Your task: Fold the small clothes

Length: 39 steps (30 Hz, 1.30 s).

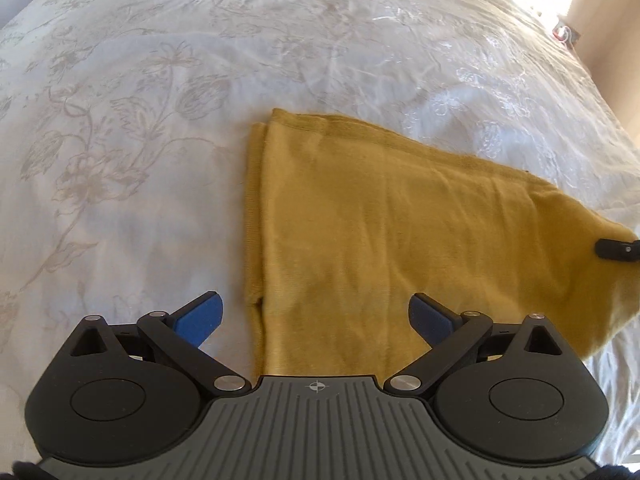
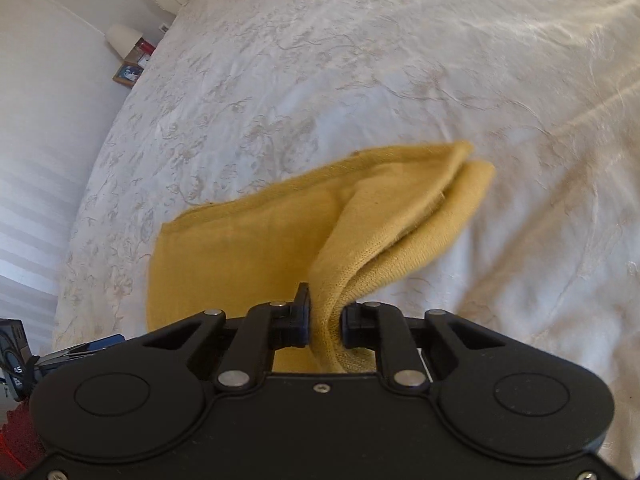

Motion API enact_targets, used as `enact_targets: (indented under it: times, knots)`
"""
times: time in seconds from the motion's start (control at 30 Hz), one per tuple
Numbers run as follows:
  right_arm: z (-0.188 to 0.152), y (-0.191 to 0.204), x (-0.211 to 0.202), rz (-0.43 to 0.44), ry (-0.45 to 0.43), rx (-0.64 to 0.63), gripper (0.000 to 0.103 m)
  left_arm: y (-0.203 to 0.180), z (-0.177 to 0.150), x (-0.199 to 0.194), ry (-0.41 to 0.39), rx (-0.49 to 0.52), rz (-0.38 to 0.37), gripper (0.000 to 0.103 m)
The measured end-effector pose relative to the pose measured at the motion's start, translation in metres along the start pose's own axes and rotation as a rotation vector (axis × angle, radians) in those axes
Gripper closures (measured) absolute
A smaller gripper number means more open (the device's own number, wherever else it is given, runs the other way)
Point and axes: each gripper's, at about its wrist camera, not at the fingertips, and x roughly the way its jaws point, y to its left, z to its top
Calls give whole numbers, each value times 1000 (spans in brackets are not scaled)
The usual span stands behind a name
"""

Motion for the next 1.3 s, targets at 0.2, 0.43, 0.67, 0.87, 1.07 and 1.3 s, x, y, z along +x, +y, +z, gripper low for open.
enact_targets:
  times: [0.2,0.43,0.67,0.87,1.07,1.3]
  knots:
    - [0,86,28,22,17,-93,80,41,4,-8,-12,-7,-31,2]
    - [-28,157,96,1,99,-178,80,81,1,-15,-6,9,-36,2]
    - [-50,196,148,-114,161,-250,79,117,-4,-17,6,-26,-26,2]
    - [-64,220,151,-97,153,-351,45,128,1,-12,15,-44,-33,2]
    - [-75,216,108,102,80,-300,41,122,14,-5,14,-24,-61,2]
    - [-77,171,86,-7,-3,-117,41,85,35,-2,-13,85,-126,2]
